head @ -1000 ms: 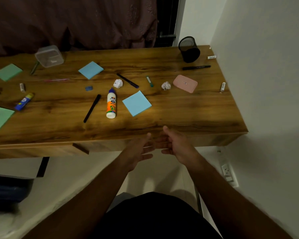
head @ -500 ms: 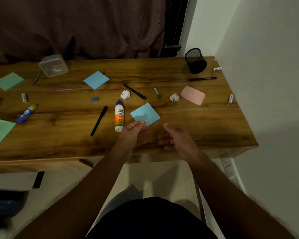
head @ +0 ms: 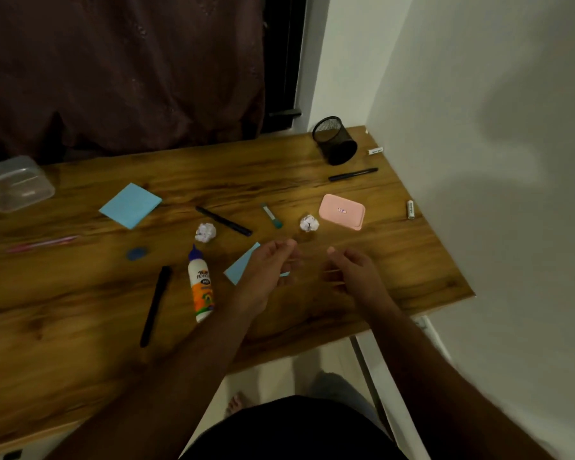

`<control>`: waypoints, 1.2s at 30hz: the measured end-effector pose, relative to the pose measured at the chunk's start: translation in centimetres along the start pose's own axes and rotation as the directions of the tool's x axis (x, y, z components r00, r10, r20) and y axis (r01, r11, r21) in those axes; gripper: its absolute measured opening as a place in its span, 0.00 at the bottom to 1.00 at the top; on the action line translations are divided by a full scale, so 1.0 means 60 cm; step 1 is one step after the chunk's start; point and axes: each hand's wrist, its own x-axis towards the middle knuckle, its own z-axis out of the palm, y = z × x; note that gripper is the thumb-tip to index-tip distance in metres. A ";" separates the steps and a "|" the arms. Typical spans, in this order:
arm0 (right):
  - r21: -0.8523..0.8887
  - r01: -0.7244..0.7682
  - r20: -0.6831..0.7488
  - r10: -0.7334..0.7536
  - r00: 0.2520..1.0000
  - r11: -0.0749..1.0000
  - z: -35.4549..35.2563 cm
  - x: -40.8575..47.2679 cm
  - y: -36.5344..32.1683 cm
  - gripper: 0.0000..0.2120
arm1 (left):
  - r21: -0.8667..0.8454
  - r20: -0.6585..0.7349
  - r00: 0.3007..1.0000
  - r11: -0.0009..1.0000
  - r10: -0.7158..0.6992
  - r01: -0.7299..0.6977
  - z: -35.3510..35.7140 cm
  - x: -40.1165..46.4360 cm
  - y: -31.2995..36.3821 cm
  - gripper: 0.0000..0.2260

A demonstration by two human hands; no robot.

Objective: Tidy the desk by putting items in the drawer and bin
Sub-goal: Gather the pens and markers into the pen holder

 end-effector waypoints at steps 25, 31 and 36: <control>-0.692 0.342 0.028 -0.450 0.892 0.636 -0.078 0.525 -0.252 0.38 | -0.139 -0.377 0.926 0.986 0.031 -0.090 0.152 0.190 0.098 0.09; -0.675 0.226 0.092 -0.223 0.970 0.703 -0.056 0.572 -0.243 0.44 | -0.146 -0.458 0.889 0.986 0.005 -0.081 0.144 0.176 0.088 0.11; -0.512 0.340 0.107 -0.334 0.936 0.789 -0.058 0.542 -0.234 0.38 | -0.145 -0.461 0.887 0.987 -0.007 -0.068 0.137 0.171 0.083 0.12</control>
